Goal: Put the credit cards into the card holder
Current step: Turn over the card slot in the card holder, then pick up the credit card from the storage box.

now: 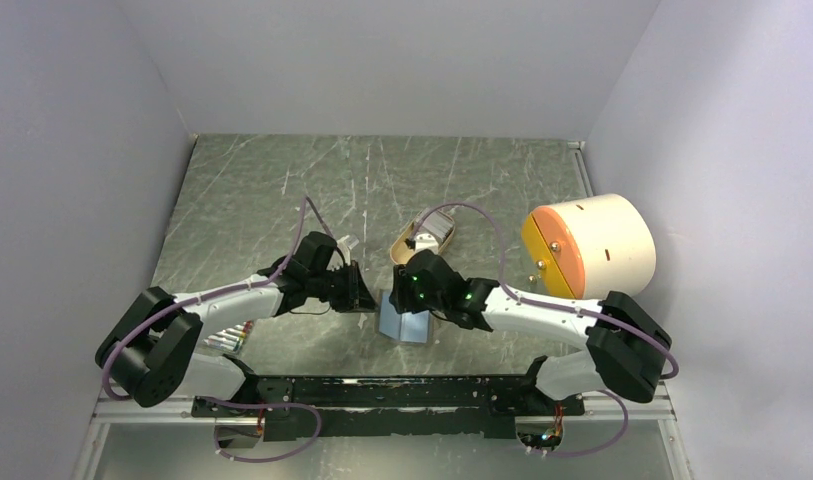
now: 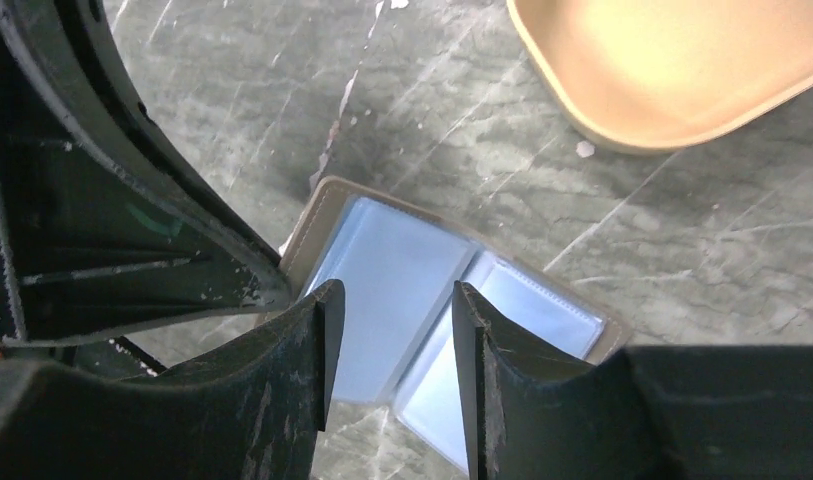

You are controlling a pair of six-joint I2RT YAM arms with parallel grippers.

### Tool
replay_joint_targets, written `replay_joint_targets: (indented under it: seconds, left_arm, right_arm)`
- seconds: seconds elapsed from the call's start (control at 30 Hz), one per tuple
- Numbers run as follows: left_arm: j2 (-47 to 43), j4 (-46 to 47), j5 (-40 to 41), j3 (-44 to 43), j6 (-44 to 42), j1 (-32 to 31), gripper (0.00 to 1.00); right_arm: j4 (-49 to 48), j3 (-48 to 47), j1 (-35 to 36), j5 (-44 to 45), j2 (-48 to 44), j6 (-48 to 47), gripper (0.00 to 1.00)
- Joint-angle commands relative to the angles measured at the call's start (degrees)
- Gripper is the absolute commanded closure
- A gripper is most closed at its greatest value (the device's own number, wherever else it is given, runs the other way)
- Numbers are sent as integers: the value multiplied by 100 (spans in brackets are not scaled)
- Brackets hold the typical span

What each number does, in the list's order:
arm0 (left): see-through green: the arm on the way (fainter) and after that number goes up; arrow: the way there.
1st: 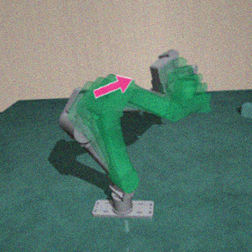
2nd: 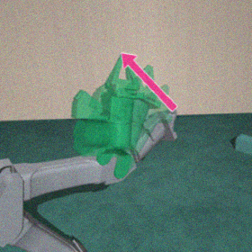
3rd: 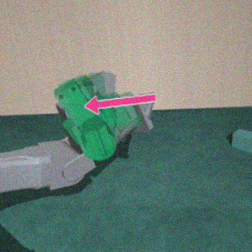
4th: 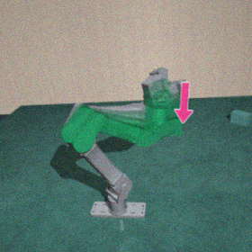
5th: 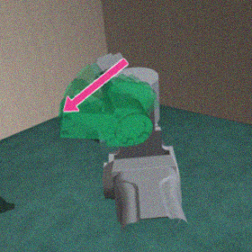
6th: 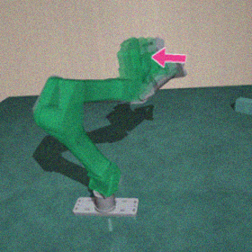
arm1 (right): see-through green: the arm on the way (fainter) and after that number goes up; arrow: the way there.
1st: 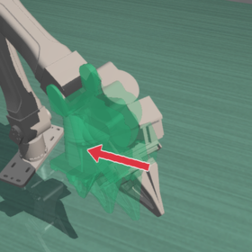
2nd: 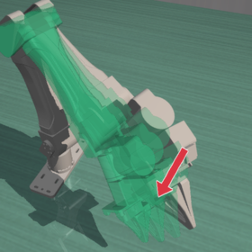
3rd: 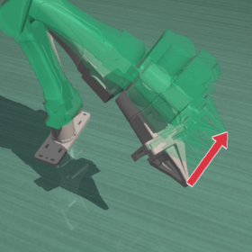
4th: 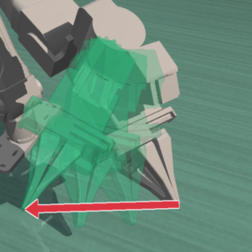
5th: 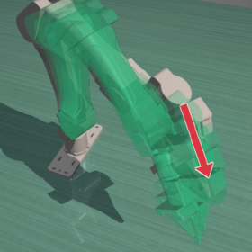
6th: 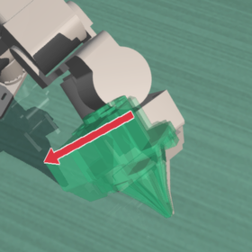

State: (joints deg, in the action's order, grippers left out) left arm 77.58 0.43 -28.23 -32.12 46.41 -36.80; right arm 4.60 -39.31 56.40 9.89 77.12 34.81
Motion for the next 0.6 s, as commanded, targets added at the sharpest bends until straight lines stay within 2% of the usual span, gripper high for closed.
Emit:
replay_joint_targets:
  seconds: [0.0, 0.13, 0.4, 0.53, 0.57]
  left_arm:
    - [-10, 198, -85, 4, -113, 23, 80]
    - [110, 342, -244, -40, -117, 24, 75]
    - [311, 402, -298, -90, -132, 23, 70]
    - [291, 420, -290, -86, -50, 29, 90]
    - [243, 401, -278, -80, -7, 24, 91]
  right_arm:
    - [67, -19, -192, 39, -34, -173, 53]
    - [-97, 226, -269, 14, 40, -106, 53]
    - [-138, 298, -319, 50, 50, -108, 54]
    - [-79, 243, -445, 81, -26, -197, 54]
    - [-37, 184, -550, 61, -38, -260, 54]
